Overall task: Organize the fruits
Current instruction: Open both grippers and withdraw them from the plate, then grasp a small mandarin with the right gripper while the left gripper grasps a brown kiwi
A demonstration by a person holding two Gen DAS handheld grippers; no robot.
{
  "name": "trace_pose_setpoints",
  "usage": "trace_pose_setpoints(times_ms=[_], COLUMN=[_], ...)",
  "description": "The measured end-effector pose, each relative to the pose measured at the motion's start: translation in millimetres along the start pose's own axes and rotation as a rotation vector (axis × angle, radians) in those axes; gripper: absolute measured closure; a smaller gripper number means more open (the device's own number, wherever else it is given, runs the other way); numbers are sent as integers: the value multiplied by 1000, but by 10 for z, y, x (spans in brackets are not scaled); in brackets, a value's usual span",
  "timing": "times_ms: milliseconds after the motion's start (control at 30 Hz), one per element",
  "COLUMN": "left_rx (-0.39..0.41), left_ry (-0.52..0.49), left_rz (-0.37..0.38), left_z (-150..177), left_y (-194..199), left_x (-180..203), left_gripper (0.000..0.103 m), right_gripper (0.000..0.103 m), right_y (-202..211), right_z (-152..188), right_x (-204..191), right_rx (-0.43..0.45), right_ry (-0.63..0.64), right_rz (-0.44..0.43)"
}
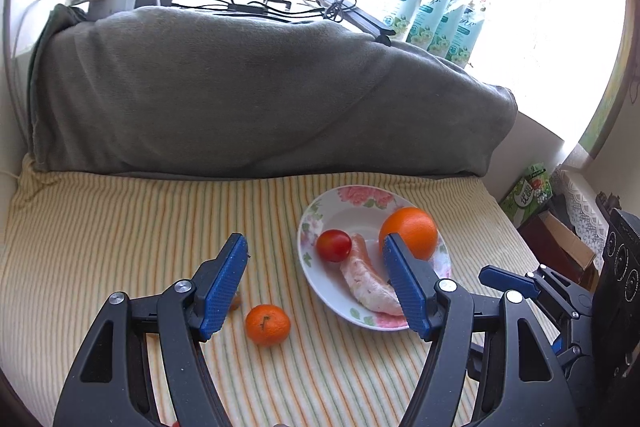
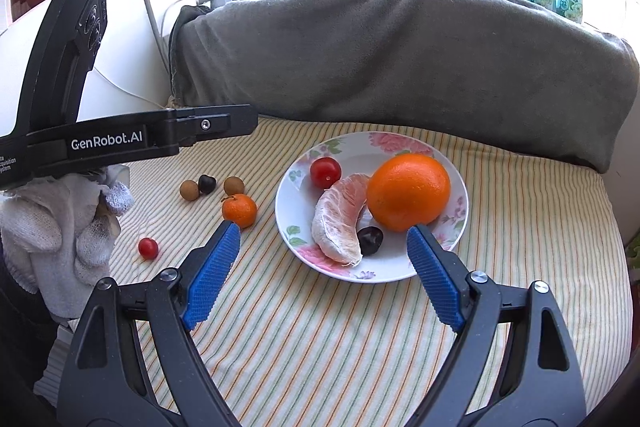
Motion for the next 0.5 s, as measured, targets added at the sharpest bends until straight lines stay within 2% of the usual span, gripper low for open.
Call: trace_pose_setpoints(times_ms=[267,500], left_rx=[24,10], left_ry=[65,120], left_rz=[-83,-142], left_z=[96,270], left_y=[274,390], left_x=[-519,-898], left_gripper=[33,33], right_gripper=[15,15], right_y=[-22,-135], right_z=[24,53], right_x=[-156,-337], right_rx=[-12,-38], right_ry=[12,38], right_rz=[-50,-99])
Point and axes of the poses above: each gripper's, at about its wrist camera, not at the fingertips, and y roughly against the way its jaws point, x to its right, z to its underside, the point moved 2 cm from there along -y, roughly the way its jaws point, and after that the axes turned 2 degrees about -z, right-handed, at the moved point
